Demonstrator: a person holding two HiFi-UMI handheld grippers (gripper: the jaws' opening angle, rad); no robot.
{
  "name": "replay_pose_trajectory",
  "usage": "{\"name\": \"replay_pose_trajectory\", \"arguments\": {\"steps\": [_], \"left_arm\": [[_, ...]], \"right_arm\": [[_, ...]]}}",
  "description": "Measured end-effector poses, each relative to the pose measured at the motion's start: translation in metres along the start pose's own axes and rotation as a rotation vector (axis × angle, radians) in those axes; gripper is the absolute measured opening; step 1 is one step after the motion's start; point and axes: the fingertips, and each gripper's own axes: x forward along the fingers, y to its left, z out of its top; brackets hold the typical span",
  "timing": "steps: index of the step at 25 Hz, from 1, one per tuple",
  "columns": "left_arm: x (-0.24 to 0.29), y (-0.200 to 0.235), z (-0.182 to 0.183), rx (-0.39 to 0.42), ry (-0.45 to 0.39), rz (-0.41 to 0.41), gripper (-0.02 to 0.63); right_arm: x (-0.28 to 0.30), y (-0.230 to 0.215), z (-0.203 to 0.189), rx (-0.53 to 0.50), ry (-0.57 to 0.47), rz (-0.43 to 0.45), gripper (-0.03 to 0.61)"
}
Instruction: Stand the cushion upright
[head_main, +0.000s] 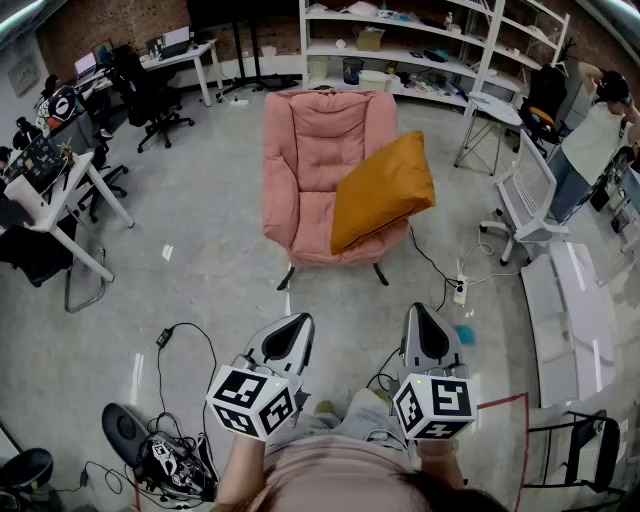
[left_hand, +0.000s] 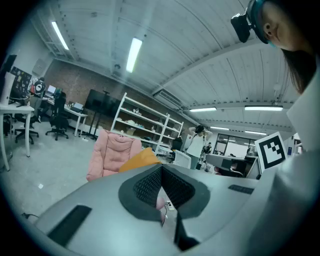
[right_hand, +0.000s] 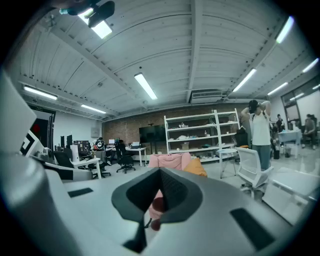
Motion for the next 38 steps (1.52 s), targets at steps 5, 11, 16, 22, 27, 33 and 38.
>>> {"name": "replay_pose_trajectory", "arguments": {"steps": [5, 11, 16, 22, 27, 33, 38], "left_arm": [[0.0, 0.009, -0.002, -0.008, 0.014, -0.001, -0.005], [0.01, 0.017, -0.001, -0.028, 0.022, -0.02, -0.005], [0.031, 0.024, 0.003, -0.017, 0.031, -0.018, -0.005], [0.069, 0.027, 0.009, -0.02, 0.039, -0.035, -0.005], [0.118, 0.032, 0.023, -0.005, 0.061, -0.043, -0.005], [0.178, 0.03, 0.038, 0.014, 0.081, -0.064, -0.005], [0.229, 0.026, 0.047, 0.007, 0.094, -0.078, -0.005]], "right_arm": [[0.002, 0.005, -0.002, -0.001, 0.0, -0.009, 0.015], [0.014, 0.004, -0.003, 0.006, 0.006, -0.014, 0.015], [0.035, 0.0, -0.001, 0.017, 0.0, 0.013, 0.015], [0.066, -0.022, 0.0, 0.047, -0.005, 0.016, 0.015], [0.102, -0.047, 0.007, 0.055, -0.002, -0.001, 0.015], [0.146, -0.081, 0.016, 0.084, -0.002, -0.002, 0.015], [0.179, -0.116, 0.021, 0.097, 0.005, -0.008, 0.015]]}}
